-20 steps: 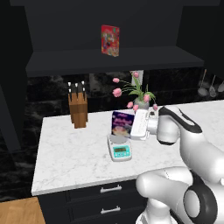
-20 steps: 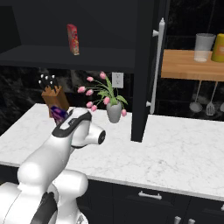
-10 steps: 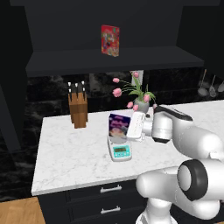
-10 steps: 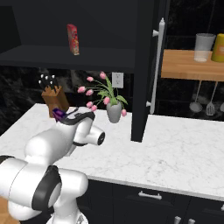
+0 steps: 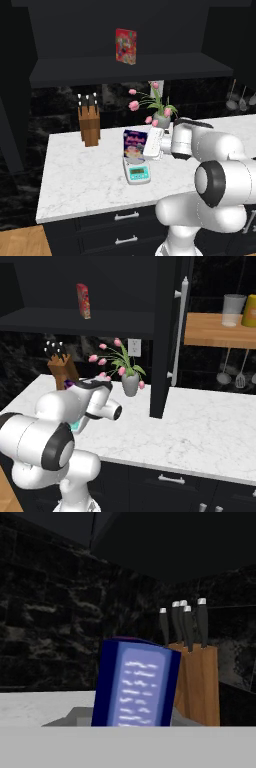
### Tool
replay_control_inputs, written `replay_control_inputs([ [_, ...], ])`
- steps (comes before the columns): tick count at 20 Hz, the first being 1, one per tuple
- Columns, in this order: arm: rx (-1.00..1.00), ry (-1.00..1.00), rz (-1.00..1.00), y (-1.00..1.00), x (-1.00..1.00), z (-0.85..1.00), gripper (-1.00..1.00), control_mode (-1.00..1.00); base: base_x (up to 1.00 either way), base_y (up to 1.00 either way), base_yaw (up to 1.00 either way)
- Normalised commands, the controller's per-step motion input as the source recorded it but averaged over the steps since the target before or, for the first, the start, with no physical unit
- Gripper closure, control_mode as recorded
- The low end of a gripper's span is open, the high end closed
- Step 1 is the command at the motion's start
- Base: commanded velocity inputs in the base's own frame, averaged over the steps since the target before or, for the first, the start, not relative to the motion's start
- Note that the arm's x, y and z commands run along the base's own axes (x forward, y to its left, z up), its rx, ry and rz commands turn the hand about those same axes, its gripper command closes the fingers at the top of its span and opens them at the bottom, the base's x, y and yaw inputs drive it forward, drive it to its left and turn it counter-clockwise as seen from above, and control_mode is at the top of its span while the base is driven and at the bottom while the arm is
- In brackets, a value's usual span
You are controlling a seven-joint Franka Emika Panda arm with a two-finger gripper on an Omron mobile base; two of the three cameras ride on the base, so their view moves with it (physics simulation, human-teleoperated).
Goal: Pick the cereal and place it on the digital scale for weighing, and close the cabinet.
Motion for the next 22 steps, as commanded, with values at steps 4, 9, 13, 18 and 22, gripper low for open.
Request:
replay_control_inputs([
  [4, 0.0, 0.0, 0.0, 0.04, 0.07, -0.24, 1.0, -1.0, 0.0, 0.0, 0.0],
  [9, 0.0, -0.01, 0.0, 0.02, -0.08, -0.13, 1.0, -1.0, 0.0, 0.0, 0.0],
  [13, 0.0, -0.02, 0.0, 0.01, -0.08, -0.06, 1.0, -1.0, 0.0, 0.0, 0.0],
  [18, 0.0, 0.0, 0.0, 0.0, -0.01, -0.01, 1.0, -1.0, 0.0, 0.0, 0.0],
  [22, 0.0, 0.0, 0.0, 0.0, 0.0, 0.0, 1.0, -1.0, 0.0, 0.0, 0.0],
])
